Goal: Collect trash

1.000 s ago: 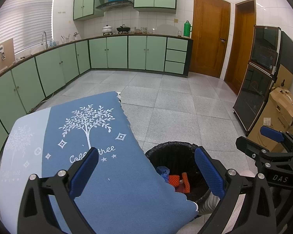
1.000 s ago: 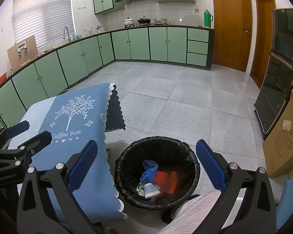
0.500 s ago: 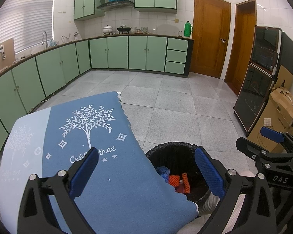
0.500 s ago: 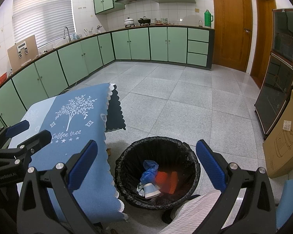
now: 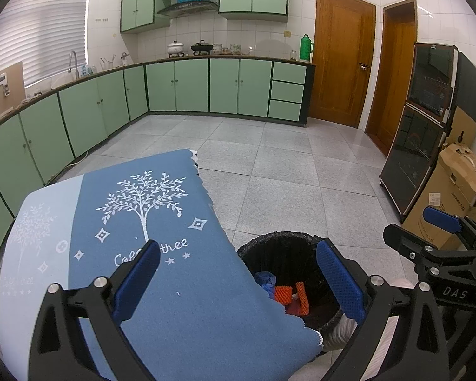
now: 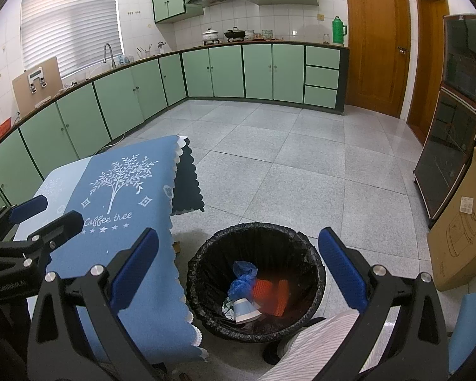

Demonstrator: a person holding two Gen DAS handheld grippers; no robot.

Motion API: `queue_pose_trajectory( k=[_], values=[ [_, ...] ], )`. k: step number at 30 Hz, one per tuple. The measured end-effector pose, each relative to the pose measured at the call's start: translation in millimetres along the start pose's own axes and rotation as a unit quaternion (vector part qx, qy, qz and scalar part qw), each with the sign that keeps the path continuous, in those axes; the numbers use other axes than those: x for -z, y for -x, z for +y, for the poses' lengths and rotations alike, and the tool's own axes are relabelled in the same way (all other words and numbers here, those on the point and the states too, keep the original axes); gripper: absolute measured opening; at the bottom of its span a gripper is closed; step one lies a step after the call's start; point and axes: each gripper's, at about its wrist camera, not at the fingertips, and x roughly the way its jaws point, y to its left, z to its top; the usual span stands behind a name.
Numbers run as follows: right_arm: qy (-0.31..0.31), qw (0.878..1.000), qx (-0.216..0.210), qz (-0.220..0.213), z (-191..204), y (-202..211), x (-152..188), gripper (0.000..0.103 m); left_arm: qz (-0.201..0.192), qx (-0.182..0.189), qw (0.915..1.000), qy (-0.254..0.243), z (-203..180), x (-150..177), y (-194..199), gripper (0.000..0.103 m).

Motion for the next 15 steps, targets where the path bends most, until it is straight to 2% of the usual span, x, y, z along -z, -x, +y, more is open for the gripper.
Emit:
queue_pose_trajectory(
  k=[15],
  values=[
    [0.0, 1.0, 0.001, 0.0, -0.3, -0.2, 0.2, 0.098, 0.0, 0.0, 1.0, 0.0, 1.0, -0.8, -0.4, 0.097]
  ],
)
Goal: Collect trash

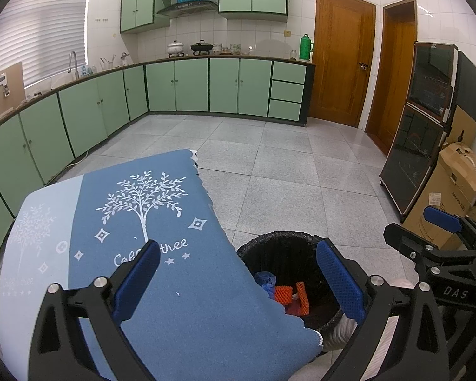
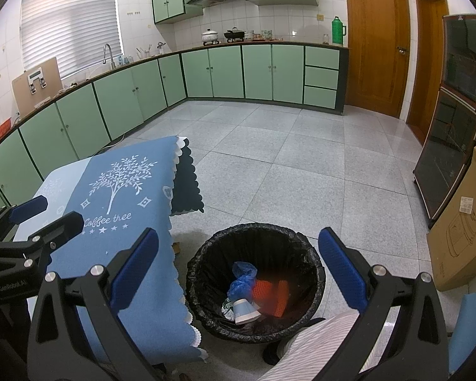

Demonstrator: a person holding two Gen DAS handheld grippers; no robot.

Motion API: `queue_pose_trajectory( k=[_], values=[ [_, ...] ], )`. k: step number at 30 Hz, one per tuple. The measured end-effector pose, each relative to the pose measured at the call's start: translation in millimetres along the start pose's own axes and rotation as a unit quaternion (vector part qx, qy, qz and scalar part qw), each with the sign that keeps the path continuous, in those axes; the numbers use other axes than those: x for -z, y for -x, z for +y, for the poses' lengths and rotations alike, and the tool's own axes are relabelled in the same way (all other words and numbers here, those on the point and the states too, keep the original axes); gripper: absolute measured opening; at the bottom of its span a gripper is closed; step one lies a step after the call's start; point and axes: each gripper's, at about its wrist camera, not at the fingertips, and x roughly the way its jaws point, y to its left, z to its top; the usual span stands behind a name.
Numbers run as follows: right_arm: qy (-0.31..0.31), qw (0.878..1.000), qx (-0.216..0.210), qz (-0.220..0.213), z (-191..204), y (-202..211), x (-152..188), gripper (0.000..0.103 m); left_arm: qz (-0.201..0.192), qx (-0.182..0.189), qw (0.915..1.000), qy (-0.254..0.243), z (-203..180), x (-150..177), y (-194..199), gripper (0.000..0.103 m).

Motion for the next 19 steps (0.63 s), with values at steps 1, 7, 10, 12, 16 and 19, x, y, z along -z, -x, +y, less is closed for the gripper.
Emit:
queue_pose_trajectory(
  k=[1, 7, 10, 12, 16, 19],
  values=[
    [0.0, 1.0, 0.0, 0.0, -0.1, -0.2, -0.1, 0.098, 0.0, 0.0, 1.0, 0.0, -0.1, -0.1, 0.0, 0.097],
    [0.0, 1.0, 0.0, 0.0, -1.1, -1.2, -1.7, 0.098, 0.0, 0.0, 1.0, 0.002, 0.8, -0.2, -0.6, 0.097],
    [0.0, 1.0, 0.0, 0.0, -1.3, -1.2, -1.7, 0.098, 0.001, 0.0, 1.0, 0.002, 0.9, -0.2, -0.6, 0.097],
    [0.0, 1.0, 0.0, 0.0, -1.3, -1.5, -1.8, 0.098, 0.002, -0.001, 1.0, 0.002, 0.5, -0.3, -1.0, 0.097],
    [0.0, 1.0, 0.0, 0.001, -2.7, -2.0, -2.5, 0.098, 0.002, -0.001, 1.0, 0.003, 0.5, -0.3, -0.7, 0.097],
    [-0.001, 1.0, 0.0, 0.001, -2.7, -2.1, -2.4, 0.098, 0.002, -0.001, 1.0, 0.003, 0.6, -0.4, -0.5, 0.097]
  ],
)
